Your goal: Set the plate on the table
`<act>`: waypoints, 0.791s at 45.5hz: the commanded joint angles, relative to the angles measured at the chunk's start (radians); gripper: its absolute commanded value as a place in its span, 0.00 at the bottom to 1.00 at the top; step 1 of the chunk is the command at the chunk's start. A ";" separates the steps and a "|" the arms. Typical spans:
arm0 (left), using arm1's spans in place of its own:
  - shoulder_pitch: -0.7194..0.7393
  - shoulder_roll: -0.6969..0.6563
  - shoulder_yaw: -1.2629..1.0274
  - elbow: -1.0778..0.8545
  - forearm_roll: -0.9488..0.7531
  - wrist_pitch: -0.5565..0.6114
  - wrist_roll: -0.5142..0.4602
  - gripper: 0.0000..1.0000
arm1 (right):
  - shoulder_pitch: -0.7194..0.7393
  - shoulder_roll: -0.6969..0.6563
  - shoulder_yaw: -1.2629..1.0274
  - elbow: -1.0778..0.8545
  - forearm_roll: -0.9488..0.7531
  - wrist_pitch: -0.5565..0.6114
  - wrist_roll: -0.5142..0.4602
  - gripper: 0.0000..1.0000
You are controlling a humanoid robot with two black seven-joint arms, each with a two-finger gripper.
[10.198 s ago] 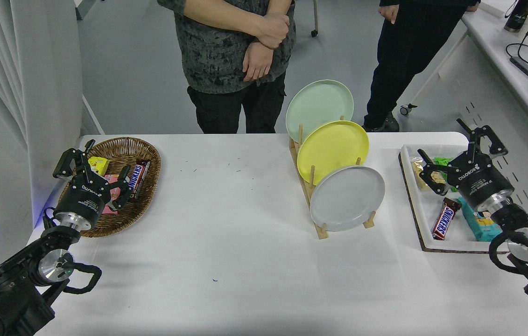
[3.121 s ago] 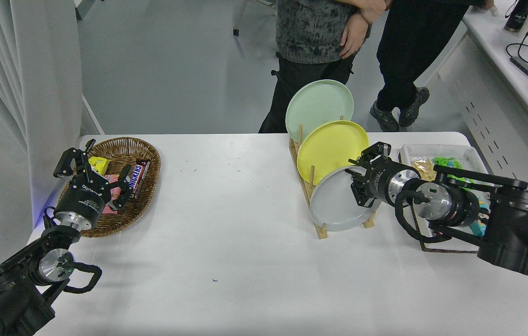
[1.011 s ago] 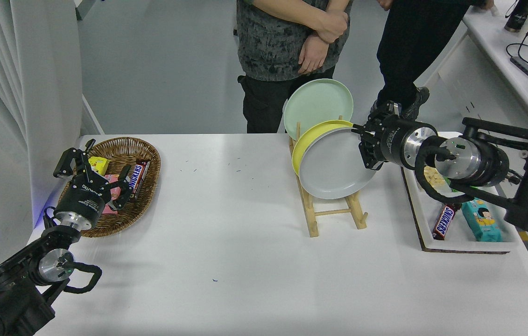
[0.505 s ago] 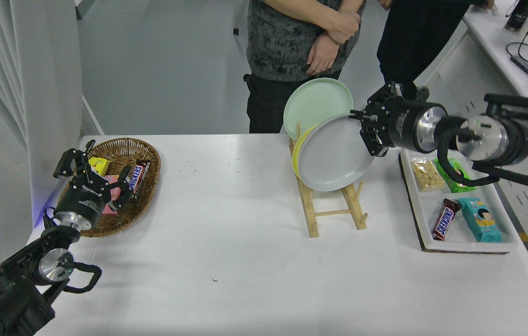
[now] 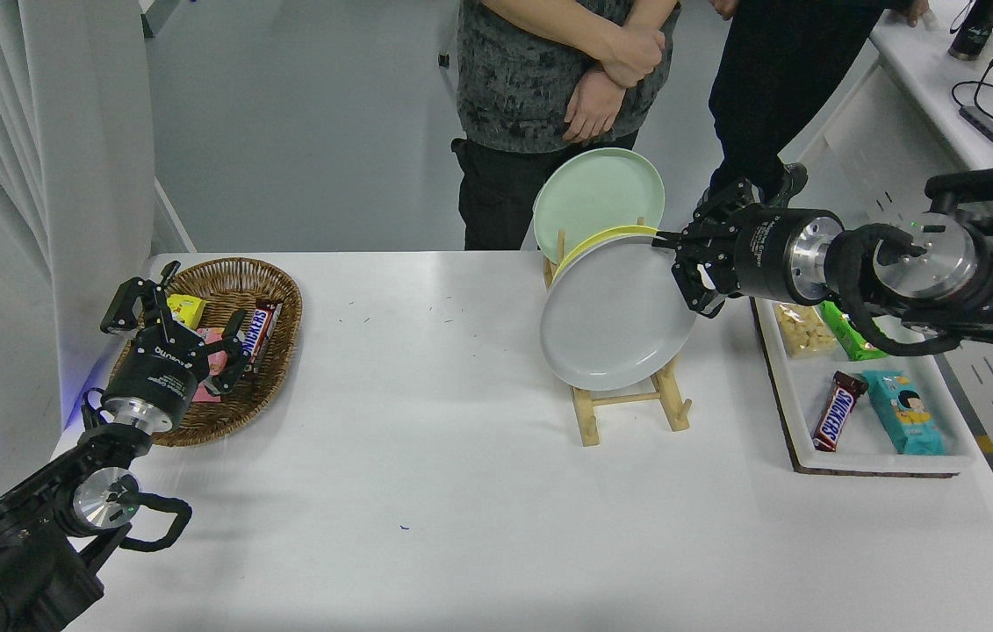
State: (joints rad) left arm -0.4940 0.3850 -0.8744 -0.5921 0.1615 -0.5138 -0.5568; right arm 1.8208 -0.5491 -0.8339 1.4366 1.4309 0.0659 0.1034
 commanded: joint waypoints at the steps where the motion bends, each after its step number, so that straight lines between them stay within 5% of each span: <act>1: 0.000 0.000 0.000 0.000 0.001 0.000 0.000 0.98 | -0.064 -0.009 -0.079 0.100 0.189 0.051 0.068 0.00; 36: 0.000 0.000 0.002 0.000 0.001 -0.002 0.000 0.98 | -0.366 -0.218 -0.042 0.274 0.246 0.236 0.174 0.00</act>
State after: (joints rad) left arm -0.4938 0.3849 -0.8731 -0.5922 0.1615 -0.5149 -0.5569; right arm 1.5410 -0.6992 -0.9077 1.6477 1.6717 0.2631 0.2480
